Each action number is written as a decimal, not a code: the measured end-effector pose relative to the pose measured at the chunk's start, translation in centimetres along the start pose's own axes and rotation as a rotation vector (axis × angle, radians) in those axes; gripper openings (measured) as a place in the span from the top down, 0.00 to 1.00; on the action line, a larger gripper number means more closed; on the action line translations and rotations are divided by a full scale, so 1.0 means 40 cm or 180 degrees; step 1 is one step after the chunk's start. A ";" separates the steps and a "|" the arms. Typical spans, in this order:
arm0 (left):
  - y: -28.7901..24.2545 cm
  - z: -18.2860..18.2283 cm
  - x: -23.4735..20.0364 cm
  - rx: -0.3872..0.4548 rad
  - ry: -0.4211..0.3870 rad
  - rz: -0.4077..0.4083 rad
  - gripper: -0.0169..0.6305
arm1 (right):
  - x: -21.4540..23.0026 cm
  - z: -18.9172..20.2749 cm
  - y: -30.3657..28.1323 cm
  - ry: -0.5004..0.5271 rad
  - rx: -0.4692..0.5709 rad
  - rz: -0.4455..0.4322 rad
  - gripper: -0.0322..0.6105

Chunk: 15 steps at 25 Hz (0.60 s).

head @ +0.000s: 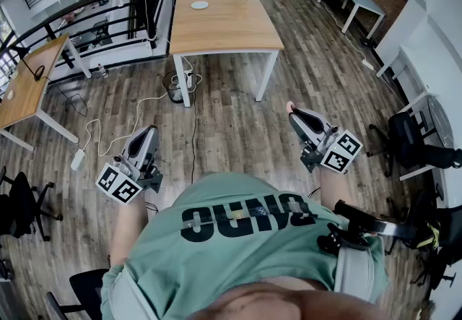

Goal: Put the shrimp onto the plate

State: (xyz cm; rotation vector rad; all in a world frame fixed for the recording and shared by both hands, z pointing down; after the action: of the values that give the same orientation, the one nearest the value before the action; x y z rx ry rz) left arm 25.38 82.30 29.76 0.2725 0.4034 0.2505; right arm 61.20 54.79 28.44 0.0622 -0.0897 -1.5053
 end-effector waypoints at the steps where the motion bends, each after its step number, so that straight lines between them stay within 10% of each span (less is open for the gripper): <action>1: 0.002 0.000 0.002 0.0007 0.0000 0.0000 0.97 | -0.001 0.000 0.000 0.0001 0.0003 -0.0004 0.86; 15: 0.001 0.006 0.033 -0.0005 -0.0027 -0.0017 0.97 | 0.003 0.013 0.006 -0.0055 0.0045 -0.0091 0.86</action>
State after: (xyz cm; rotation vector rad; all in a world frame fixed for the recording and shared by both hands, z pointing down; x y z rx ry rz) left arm 26.64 82.66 29.54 0.2709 0.3955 0.2443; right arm 61.39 54.70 28.97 0.0620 -0.1137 -1.5339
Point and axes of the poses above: the fingertips, and each gripper's own axes: y backward along the fingers, x to its right, z out of its underside, the point moved 7 cm from there along y, backward along the fingers, and after that the axes turned 6 degrees about y, right-handed, at the moved point
